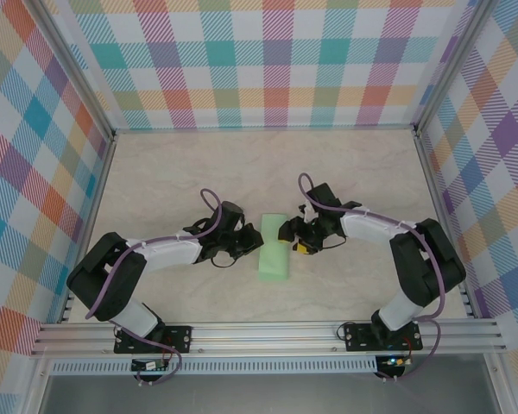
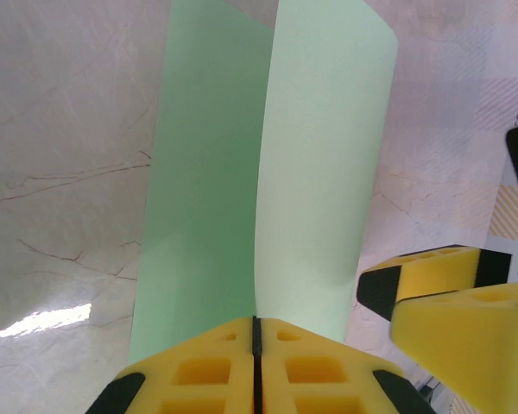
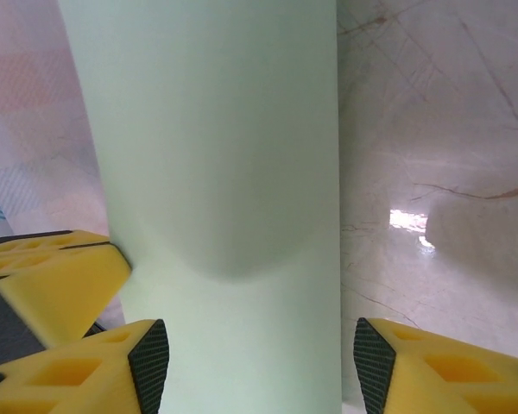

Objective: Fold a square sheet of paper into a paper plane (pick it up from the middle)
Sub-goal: Fold a square sheet of paper at the center of the table.

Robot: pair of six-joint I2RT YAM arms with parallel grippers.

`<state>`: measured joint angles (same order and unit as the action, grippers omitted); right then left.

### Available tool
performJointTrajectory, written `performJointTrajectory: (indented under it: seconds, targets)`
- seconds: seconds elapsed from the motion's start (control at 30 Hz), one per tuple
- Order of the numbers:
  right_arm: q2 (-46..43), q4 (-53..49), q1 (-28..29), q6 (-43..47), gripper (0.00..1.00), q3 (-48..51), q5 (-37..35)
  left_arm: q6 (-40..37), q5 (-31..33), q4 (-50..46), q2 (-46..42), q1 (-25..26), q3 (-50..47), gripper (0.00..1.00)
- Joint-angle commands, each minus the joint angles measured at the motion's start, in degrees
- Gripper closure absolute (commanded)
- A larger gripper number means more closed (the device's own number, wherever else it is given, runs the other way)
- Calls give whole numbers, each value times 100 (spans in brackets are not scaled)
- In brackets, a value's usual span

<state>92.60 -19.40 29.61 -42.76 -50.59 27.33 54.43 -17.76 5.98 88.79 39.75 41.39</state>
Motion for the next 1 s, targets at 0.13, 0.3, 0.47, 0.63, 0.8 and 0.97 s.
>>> performJointTrajectory:
  seconds: [0.13,0.3,0.47,0.63,0.8,0.97]
  targets:
    - [395,-43,4,106,44,-136,126,-55,-4,-63,86,77,-75,87]
    - [490,-169,22,119,46,-168,-61,-56,477,-623,-200,86,-38,65]
    - [648,-548,102,295,44,-358,-357,-38,1243,-1437,-766,86,16,55]
    - [823,-806,218,371,42,-541,-569,99,1952,-2047,-1301,85,-36,52]
    - [985,-1003,323,516,42,-761,-650,199,2189,-2141,-1625,77,-206,51]
    - [1133,-1263,370,746,40,-977,-675,217,2187,-2137,-1644,72,-238,51]
